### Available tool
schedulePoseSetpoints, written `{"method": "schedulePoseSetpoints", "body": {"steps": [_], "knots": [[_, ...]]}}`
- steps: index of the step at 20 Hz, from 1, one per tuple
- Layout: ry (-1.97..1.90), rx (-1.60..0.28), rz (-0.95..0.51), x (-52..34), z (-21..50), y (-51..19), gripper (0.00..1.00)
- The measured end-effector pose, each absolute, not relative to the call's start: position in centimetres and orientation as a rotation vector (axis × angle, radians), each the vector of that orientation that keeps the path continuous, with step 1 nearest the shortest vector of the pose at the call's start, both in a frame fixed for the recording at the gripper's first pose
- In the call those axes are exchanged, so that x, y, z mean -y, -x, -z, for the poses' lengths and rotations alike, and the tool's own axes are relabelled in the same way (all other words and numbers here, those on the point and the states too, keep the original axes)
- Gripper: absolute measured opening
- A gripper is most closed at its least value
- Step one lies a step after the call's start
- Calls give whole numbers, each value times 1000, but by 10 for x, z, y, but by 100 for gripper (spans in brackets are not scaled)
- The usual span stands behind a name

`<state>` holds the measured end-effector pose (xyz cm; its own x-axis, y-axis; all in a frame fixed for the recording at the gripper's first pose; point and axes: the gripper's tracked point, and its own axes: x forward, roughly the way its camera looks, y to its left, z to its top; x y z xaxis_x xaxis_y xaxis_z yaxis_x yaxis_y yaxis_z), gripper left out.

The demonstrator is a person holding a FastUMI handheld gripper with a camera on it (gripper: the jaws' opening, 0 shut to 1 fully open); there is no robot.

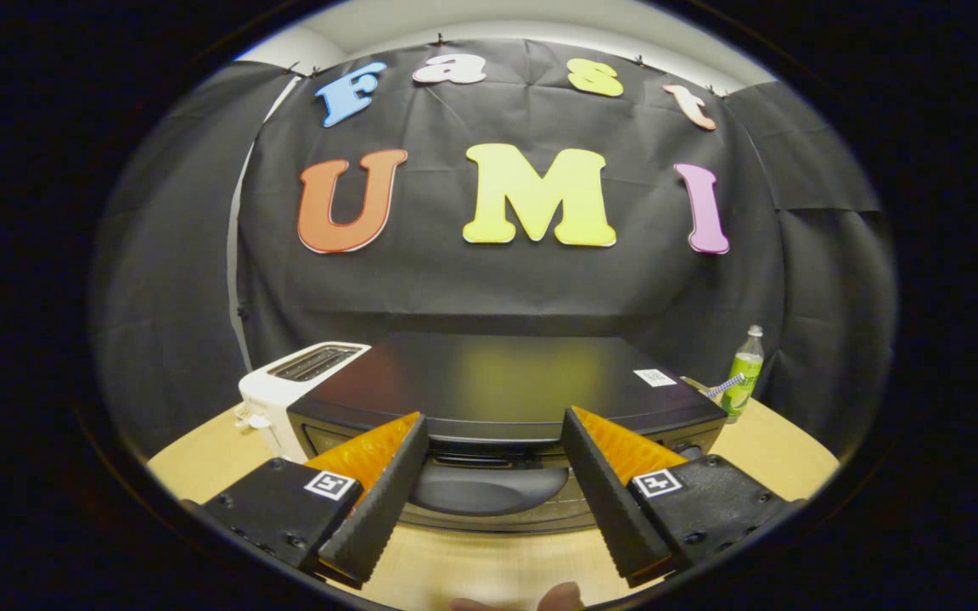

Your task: Open the toaster oven, put the food inside, and close the toaster oven door.

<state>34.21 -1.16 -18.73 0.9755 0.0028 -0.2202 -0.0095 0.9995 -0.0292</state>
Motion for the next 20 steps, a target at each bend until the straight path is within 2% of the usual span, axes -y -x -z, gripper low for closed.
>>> {"method": "schedulePoseSetpoints", "body": {"steps": [1,2,8,14,20], "knots": [[30,-280,-1,13,203,-340,100],[-4,-239,0,13,189,-327,100],[25,-283,-2,11,207,-316,100],[59,-340,-10,12,229,-262,100],[39,-495,-28,11,270,-217,100]]}}
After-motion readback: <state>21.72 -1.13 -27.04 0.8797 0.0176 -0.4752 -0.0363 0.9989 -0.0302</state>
